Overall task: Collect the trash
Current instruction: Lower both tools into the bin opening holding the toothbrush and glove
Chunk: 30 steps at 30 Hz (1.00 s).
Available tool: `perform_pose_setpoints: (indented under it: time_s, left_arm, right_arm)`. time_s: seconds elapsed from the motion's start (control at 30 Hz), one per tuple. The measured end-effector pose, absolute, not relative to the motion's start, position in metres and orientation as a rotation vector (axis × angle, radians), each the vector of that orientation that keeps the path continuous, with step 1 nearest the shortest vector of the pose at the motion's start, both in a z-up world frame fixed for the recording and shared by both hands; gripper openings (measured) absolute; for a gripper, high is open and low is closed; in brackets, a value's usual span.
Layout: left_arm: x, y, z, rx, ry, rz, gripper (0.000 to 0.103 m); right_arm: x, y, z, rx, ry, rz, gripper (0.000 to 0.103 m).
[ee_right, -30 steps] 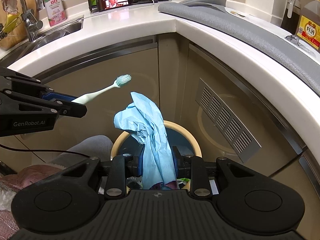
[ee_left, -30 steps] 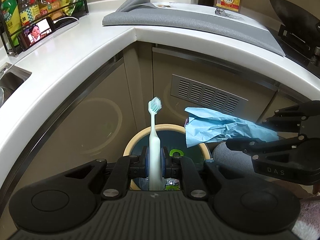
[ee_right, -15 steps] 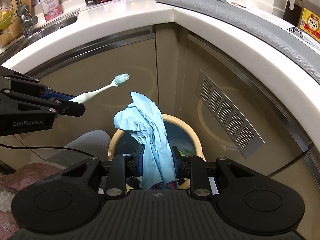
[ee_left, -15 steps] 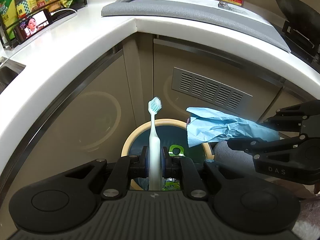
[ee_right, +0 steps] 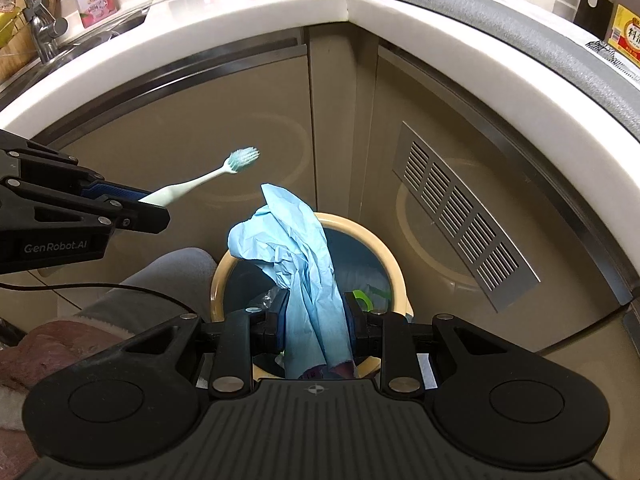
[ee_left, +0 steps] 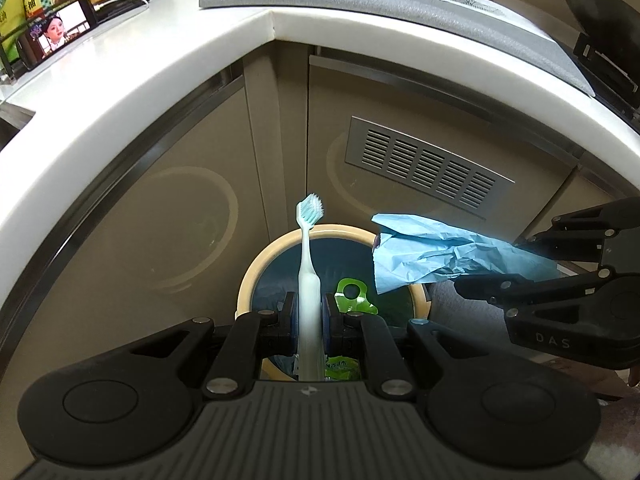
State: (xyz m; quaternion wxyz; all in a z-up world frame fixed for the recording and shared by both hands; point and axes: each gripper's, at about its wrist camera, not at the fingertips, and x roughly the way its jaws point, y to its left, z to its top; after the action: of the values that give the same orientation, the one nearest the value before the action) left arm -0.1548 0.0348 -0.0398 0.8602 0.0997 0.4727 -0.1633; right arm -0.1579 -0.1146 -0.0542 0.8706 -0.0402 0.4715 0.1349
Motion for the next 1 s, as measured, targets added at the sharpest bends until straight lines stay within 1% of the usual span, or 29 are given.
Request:
perform_pose_setpoints:
  time_s: [1.0]
  left_arm:
    - [-0.104, 0.011, -0.109, 0.241, 1.145, -0.332, 0.012]
  right_arm:
    - [-0.109, -0.117, -0.112, 0.016, 1.162, 0.207, 0.029]
